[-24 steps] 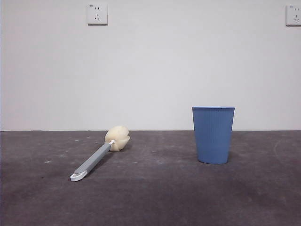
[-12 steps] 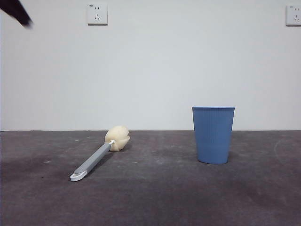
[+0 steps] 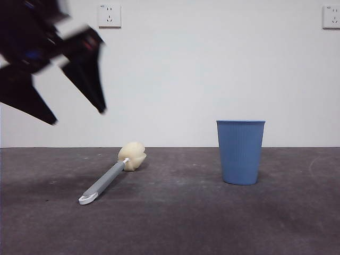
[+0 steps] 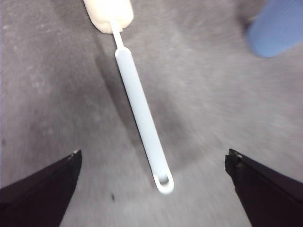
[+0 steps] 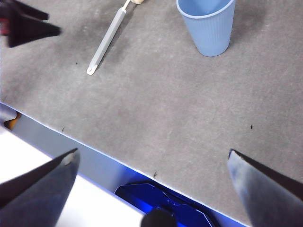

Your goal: Pick up the cup brush,pick up the cup,insert the brush into the cup,clean the cup,put the cup brush back,put the cup back to the fixed position on the table

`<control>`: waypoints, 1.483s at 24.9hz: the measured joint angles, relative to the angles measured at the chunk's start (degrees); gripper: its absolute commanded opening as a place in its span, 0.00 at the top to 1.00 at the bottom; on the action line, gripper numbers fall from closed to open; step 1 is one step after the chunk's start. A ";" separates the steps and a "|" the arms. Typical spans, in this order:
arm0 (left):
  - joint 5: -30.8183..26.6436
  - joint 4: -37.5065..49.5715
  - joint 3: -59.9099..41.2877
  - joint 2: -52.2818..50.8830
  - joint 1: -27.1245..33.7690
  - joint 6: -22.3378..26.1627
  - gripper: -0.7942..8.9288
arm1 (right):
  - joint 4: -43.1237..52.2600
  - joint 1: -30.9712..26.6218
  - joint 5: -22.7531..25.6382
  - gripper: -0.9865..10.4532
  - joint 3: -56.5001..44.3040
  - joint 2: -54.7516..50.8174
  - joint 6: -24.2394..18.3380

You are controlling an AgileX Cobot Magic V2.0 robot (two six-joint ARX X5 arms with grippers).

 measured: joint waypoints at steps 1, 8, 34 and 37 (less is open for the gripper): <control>-1.14 0.09 1.46 2.45 -0.79 -0.13 0.34 | 0.00 0.00 0.00 0.36 0.00 0.04 0.02; -4.46 0.50 10.16 16.68 -2.82 -0.15 0.34 | 0.02 0.00 0.00 0.36 0.00 0.04 0.20; -9.35 -4.59 11.67 26.51 -5.55 -6.86 0.64 | 0.02 0.00 0.02 0.36 0.00 0.04 0.37; -8.04 -4.61 11.67 26.99 -5.79 -7.72 0.65 | 0.02 0.00 0.02 0.36 0.00 0.04 0.42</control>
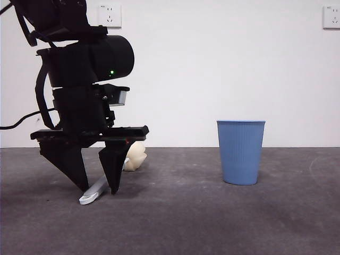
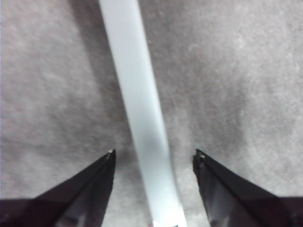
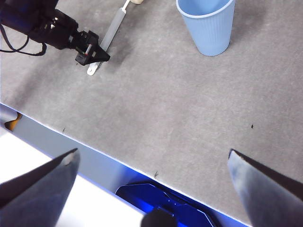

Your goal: Pick up the cup brush,pick up the cup,insert the brush into the cup,clean the cup,put the cup brush back,put the cup back to the fixed position on the table

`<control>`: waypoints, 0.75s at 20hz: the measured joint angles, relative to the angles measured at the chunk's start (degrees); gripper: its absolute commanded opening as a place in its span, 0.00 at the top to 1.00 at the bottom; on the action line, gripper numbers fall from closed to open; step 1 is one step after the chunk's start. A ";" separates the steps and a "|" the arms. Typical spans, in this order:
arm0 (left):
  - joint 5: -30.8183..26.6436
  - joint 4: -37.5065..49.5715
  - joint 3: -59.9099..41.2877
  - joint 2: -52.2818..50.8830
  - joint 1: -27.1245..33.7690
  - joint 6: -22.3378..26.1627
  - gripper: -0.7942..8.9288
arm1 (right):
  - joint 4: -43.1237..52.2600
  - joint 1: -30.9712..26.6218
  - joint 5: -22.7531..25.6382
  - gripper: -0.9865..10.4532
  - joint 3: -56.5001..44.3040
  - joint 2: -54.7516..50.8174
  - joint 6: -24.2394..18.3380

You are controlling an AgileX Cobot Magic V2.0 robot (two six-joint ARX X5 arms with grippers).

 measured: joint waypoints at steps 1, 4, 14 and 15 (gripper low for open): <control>0.22 -0.11 0.13 0.33 -0.15 -0.28 0.70 | 0.00 0.00 0.00 0.36 0.00 0.00 0.02; 0.74 -0.28 0.74 1.05 -0.33 -0.57 0.83 | 0.00 0.00 0.00 0.36 0.00 0.00 0.15; 2.75 -1.92 0.15 -2.71 -1.18 0.09 0.93 | 0.00 0.00 0.00 0.36 0.00 0.00 0.15; 2.80 -2.10 0.15 -4.48 -1.03 0.59 0.93 | 0.00 0.00 0.00 0.37 0.00 0.00 0.15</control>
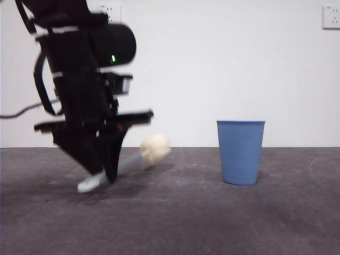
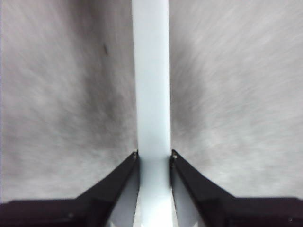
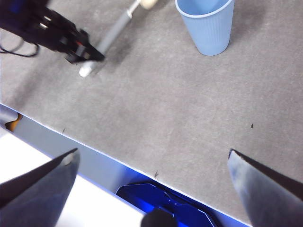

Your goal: Pick up the cup brush,pick up the cup,insert the brush into the cup,clean the cup,put the cup brush back,put the cup back to the fixed position on the table

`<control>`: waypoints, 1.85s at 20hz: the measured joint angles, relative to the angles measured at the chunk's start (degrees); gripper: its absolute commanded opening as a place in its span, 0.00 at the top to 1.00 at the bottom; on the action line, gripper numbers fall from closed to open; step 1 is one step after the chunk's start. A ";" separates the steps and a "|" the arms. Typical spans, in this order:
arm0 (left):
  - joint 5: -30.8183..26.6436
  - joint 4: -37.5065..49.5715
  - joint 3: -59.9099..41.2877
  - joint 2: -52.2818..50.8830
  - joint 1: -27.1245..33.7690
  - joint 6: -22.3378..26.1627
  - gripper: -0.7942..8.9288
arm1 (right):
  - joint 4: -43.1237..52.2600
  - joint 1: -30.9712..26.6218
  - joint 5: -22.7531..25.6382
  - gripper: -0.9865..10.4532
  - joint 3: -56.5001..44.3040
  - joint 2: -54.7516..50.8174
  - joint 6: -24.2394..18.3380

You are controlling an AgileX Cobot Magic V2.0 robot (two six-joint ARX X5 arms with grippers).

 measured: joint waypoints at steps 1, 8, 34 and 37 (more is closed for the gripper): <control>-0.02 -0.44 0.00 -2.01 0.39 0.48 0.93 | 0.00 0.00 0.00 0.37 0.00 0.00 0.07; -0.02 -5.64 0.00 -19.19 1.51 5.46 0.93 | 11.15 1.49 -5.49 0.45 0.00 7.52 5.44; -0.02 -21.33 0.00 -35.04 1.51 10.99 0.93 | 93.46 18.08 24.00 0.41 -19.96 56.06 11.37; -0.02 -21.99 0.00 -35.04 1.51 10.99 0.93 | 98.82 17.59 24.20 0.41 -19.96 58.38 10.32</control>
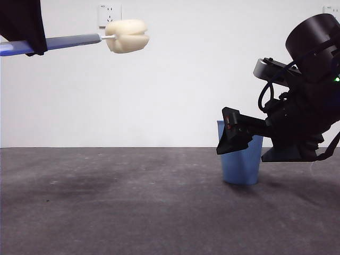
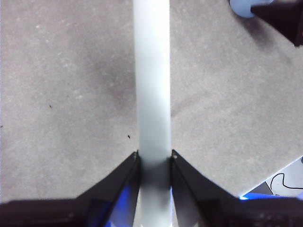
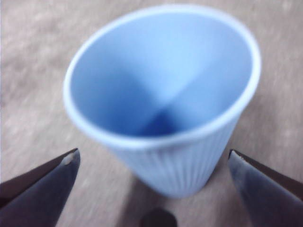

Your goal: Pick up the cup brush,pick up the cup,insert the brush into the cup,clean the cup,put the cup brush back,put the cup back to the fixed position on the table

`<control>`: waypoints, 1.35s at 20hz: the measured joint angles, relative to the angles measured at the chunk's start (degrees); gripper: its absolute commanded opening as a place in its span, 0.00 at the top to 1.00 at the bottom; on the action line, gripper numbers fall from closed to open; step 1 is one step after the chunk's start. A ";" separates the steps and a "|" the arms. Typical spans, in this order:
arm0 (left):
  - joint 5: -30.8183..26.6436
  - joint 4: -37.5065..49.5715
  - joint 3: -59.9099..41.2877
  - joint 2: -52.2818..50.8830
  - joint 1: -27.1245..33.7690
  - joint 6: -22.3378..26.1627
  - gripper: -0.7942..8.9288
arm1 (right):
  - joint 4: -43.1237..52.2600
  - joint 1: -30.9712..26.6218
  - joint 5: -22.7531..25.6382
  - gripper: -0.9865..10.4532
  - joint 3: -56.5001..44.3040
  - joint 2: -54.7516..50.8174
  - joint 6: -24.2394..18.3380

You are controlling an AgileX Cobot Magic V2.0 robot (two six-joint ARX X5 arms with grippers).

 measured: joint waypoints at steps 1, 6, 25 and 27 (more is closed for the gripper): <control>0.00 -0.02 0.00 0.02 0.00 0.00 0.93 | 1.55 -0.20 0.00 0.41 0.00 0.63 -0.50; 0.00 -0.02 0.00 0.00 0.00 -0.11 0.93 | 8.37 -2.10 -0.02 0.42 0.00 2.99 -1.33; -0.02 -0.46 0.00 0.02 0.00 0.04 0.93 | 14.36 -2.25 -0.20 0.93 0.00 7.30 -2.64; -0.04 -0.74 0.00 0.02 0.00 1.68 0.93 | 10.67 -1.27 -0.17 0.93 -0.09 4.26 -2.97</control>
